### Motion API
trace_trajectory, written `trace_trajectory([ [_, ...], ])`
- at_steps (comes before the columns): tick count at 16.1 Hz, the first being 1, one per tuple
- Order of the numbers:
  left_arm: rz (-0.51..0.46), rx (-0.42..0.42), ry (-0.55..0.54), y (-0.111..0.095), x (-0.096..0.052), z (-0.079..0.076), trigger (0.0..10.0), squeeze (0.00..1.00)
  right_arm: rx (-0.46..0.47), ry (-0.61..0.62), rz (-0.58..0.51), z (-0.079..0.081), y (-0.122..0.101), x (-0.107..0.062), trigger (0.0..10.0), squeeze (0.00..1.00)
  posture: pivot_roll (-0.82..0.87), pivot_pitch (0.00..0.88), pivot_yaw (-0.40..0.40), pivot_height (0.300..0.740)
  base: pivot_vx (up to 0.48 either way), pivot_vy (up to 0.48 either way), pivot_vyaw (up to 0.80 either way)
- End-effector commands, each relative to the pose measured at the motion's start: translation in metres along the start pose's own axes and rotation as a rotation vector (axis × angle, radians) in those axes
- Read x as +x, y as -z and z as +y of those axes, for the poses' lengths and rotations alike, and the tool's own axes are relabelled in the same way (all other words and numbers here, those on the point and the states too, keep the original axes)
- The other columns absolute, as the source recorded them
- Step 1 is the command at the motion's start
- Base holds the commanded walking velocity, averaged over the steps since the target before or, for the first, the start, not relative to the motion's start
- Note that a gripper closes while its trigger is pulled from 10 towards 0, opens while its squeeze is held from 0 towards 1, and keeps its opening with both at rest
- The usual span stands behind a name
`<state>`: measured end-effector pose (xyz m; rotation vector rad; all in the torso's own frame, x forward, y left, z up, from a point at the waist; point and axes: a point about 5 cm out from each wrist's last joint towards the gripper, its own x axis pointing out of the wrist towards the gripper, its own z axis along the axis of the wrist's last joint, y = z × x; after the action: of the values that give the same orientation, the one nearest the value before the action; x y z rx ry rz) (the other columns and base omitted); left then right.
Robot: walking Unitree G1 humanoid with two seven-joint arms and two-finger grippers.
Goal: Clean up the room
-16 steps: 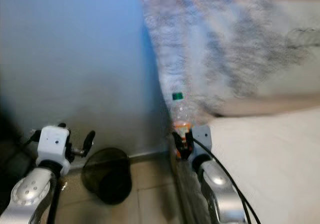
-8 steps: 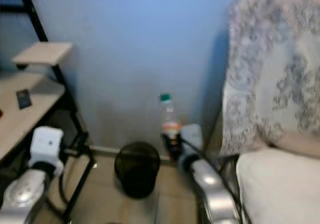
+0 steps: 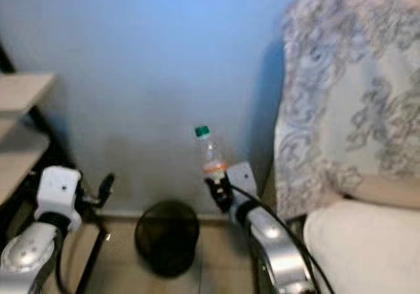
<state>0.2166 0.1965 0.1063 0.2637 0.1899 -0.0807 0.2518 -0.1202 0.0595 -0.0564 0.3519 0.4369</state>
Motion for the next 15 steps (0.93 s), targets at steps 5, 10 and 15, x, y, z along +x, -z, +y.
trace_trajectory([
  [5, 0.006, 0.006, 0.012, 0.0, -0.001, -0.001, 10.0, 0.0, -0.066, -0.023, 0.019, -0.006, 0.002, 0.002, 10.0, 0.0, 0.12, 0.0, 0.007, 0.74, 0.315, 0.0, 0.1],
  [10, 0.014, 0.025, 0.038, 0.001, -0.004, -0.005, 10.0, 0.0, -0.089, -0.086, 0.068, -0.011, 0.01, 0.004, 10.0, 0.0, 0.13, 0.0, 0.003, 0.74, 0.296, 0.0, 0.64],
  [15, 0.072, 0.119, 0.333, 0.004, -0.006, -0.018, 10.0, 0.0, -0.284, -0.144, 0.218, -0.03, 0.018, 0.023, 10.0, 0.0, 0.12, 0.0, 0.004, 0.74, 0.0, 0.0, 0.0],
])
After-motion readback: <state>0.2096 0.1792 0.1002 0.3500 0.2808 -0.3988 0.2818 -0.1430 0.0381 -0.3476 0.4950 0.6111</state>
